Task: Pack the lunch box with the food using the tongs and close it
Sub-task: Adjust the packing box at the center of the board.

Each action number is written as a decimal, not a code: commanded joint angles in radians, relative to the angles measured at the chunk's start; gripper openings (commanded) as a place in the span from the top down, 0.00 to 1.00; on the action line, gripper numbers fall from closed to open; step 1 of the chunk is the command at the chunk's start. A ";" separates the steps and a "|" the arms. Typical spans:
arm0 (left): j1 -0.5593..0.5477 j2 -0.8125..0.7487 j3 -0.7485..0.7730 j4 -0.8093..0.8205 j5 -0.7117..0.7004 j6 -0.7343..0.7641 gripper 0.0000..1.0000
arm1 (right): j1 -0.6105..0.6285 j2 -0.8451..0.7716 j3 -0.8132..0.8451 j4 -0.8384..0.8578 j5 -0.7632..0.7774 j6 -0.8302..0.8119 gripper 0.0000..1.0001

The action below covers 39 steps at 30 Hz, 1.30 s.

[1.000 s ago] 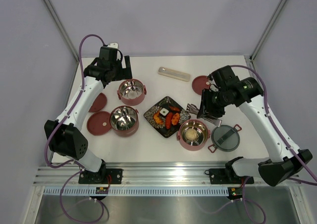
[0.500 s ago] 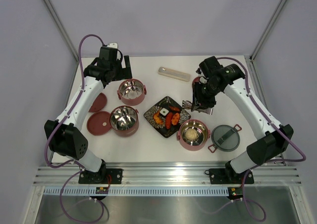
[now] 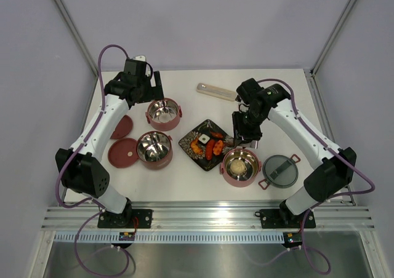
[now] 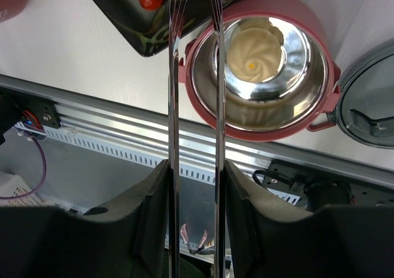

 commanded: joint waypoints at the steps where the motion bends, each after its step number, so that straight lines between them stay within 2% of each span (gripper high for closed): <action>1: 0.000 -0.001 0.041 -0.001 -0.027 0.005 0.01 | 0.042 -0.002 -0.018 -0.012 -0.024 0.039 0.55; 4: 0.000 -0.003 0.043 -0.013 -0.024 -0.003 0.01 | 0.059 -0.001 -0.040 0.013 -0.027 0.062 0.55; 10: 0.026 -0.026 -0.001 -0.154 -0.096 -0.095 0.01 | 0.074 -0.001 -0.049 0.042 -0.018 0.088 0.55; 14: 0.093 -0.095 -0.118 -0.279 -0.073 -0.193 0.01 | 0.073 -0.001 -0.037 0.041 0.000 0.092 0.54; 20: 0.097 -0.189 -0.257 -0.349 -0.024 -0.350 0.01 | 0.074 0.012 -0.034 0.044 -0.004 0.083 0.54; 24: 0.097 -0.215 -0.389 -0.316 0.011 -0.454 0.01 | 0.074 0.012 -0.031 0.042 0.000 0.071 0.54; 27: 0.097 -0.227 -0.445 -0.262 0.060 -0.476 0.01 | 0.073 0.009 -0.032 0.039 0.003 0.065 0.54; 31: 0.098 -0.256 -0.557 -0.079 0.196 -0.454 0.01 | 0.074 0.007 -0.037 0.038 0.006 0.056 0.54; 32: 0.097 -0.262 -0.569 -0.051 0.256 -0.440 0.01 | 0.074 0.007 -0.035 0.038 0.006 0.054 0.54; 39: 0.072 -0.261 -0.594 0.075 0.387 -0.399 0.01 | 0.074 0.015 -0.026 0.034 0.011 0.034 0.54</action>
